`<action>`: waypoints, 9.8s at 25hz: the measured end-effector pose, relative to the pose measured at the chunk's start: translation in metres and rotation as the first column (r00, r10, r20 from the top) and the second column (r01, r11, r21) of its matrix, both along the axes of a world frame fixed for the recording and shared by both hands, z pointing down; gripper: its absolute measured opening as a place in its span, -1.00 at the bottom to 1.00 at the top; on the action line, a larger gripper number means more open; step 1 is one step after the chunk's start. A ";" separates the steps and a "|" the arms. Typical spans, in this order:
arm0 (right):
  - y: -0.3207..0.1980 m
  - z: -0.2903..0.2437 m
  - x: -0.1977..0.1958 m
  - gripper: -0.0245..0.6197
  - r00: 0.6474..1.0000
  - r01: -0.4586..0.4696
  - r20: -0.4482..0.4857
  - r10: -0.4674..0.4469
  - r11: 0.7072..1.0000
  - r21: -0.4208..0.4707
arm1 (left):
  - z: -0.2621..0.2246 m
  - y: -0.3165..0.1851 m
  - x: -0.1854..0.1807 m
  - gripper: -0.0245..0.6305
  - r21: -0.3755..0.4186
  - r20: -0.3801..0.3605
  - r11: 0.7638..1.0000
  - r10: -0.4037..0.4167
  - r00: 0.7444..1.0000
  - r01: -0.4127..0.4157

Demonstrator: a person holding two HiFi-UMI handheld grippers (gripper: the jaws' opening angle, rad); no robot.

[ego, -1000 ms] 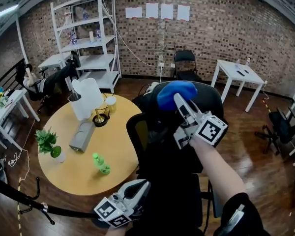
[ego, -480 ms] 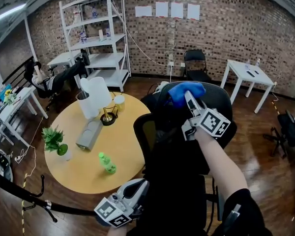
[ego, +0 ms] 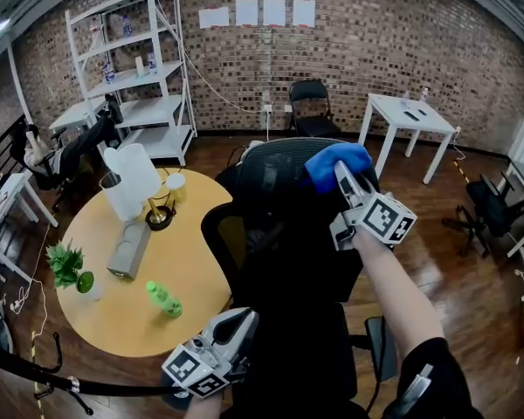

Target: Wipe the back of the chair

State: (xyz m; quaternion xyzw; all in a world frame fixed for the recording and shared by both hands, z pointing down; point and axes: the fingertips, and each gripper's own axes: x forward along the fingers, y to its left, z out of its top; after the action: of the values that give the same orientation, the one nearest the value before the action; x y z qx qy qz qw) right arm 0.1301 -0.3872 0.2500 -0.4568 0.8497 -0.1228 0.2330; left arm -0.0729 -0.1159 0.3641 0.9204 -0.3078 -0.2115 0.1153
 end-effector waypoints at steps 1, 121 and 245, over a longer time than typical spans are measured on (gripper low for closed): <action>0.003 0.000 0.008 -0.76 1.000 -0.013 -0.008 0.013 1.000 0.001 | 0.000 -0.001 0.004 -0.93 0.001 -0.002 1.000 0.012 1.000 -0.012; 0.073 0.314 -0.138 -0.75 0.773 0.043 -0.596 -0.218 0.955 -0.294 | 0.051 0.048 -0.043 -0.93 -0.169 0.060 0.984 -0.048 0.997 0.057; 0.133 0.586 0.076 -0.75 0.848 -0.324 -0.493 -0.194 0.546 -0.773 | 0.113 -0.034 0.104 -0.93 -0.212 0.167 0.968 0.173 0.971 -0.136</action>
State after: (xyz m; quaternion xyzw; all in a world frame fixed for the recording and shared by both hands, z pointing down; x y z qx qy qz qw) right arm 0.2066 -0.2539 0.8360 -0.5590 0.6976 -0.3727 -0.2489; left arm 0.0315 -0.1499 0.4772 0.9412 -0.2637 -0.0837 0.1940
